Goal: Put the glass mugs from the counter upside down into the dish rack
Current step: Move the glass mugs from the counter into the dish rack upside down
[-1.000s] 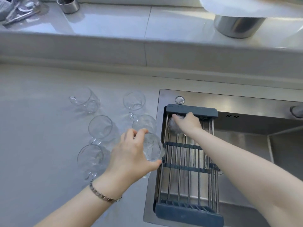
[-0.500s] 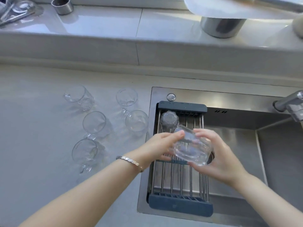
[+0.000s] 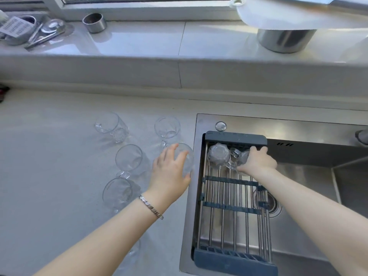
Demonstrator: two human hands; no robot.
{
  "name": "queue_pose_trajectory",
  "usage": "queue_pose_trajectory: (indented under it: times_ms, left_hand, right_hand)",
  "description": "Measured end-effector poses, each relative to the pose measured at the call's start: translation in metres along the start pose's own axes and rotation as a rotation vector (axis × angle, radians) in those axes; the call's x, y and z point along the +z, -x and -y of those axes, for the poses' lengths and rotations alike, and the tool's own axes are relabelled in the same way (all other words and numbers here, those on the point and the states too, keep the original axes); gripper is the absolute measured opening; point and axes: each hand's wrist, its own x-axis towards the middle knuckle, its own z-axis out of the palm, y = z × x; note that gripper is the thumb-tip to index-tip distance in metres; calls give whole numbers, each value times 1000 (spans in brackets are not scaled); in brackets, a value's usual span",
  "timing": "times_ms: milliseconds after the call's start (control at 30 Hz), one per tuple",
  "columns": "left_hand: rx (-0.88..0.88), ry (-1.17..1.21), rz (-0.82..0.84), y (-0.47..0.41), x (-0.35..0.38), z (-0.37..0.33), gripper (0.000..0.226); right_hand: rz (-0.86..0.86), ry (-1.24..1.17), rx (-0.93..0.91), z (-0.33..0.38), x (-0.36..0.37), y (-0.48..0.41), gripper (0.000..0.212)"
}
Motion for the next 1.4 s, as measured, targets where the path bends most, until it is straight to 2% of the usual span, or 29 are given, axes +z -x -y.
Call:
queue_pose_trajectory:
  times_ms: [133,300,433,500,700,767,900,1033,1167,1267,1400]
  left_hand:
    - [-49,-55,62,-9,-1,14,79]
    - [-23,8,78,-24,2,19,89]
    - [-53,139,52,-20,1,21,87]
    - [-87,233,34,-9,-5,27,86]
    - [-168,437,-132,26,-35,50,84]
    - [-169,499,-149,32,-40,53,83]
    - [-170,562,-173,36,-44,57,85]
    - [-140,553,-163,40,-38,58,88]
    - [-78,544,-108,47,-29,48,89]
    - [-53,569,-100,53,-21,40,93]
    - [-42,567,-73,55,-17,33,86]
  right_hand:
    - [-76,-42,-48,1,10,6,73]
    - [-224,-46,-229,0,3,35,72]
    - [-136,-389,-562,34,-6,47,63]
    - [-119,-496,-644,64,-12,43,64]
    - [131,-703,-617,151,1,13,103]
    - [113,-803,-625,168,10,9,101]
    - [48,-965,-536,176,19,16,82]
    - [16,-867,-559,134,22,40,74]
    - [149,-821,-551,52,21,75,73]
    - [243,-844,-435,3,24,95,69]
    - [364,-785,-209,-35,27,104,67]
